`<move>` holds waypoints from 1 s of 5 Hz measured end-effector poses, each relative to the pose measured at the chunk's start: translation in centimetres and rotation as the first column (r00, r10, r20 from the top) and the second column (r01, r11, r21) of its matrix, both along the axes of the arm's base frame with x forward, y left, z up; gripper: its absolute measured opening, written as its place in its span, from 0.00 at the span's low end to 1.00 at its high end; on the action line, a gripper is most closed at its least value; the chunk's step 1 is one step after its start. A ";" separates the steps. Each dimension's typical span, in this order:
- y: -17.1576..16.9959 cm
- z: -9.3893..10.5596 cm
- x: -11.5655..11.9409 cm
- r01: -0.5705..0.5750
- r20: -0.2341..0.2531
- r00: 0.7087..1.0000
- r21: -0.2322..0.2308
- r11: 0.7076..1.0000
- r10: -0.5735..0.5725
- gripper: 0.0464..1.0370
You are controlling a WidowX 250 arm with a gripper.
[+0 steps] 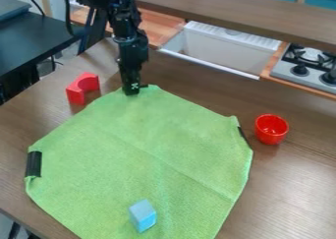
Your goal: Fold the cloth from top left to bottom right
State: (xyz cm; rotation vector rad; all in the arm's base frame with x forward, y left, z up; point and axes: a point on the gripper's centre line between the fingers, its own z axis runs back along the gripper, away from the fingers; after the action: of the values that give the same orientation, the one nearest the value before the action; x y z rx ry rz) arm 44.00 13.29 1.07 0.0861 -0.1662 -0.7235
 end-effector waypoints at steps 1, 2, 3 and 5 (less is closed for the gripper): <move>0.1 -0.5 0.0 -0.013 -0.009 1.000 0.005 1.000 0.013 0.29; 0.2 -0.4 0.1 -0.022 -0.006 1.000 0.012 1.000 0.022 0.09; 0.3 -0.4 0.2 -0.040 -0.009 0.999 0.009 0.999 0.040 0.01; 0.3 0.6 0.2 -0.095 -0.003 0.995 -0.104 0.990 0.096 0.00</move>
State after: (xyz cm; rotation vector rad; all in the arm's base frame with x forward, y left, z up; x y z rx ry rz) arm 44.22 13.61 1.70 -0.0047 -0.2001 -0.6183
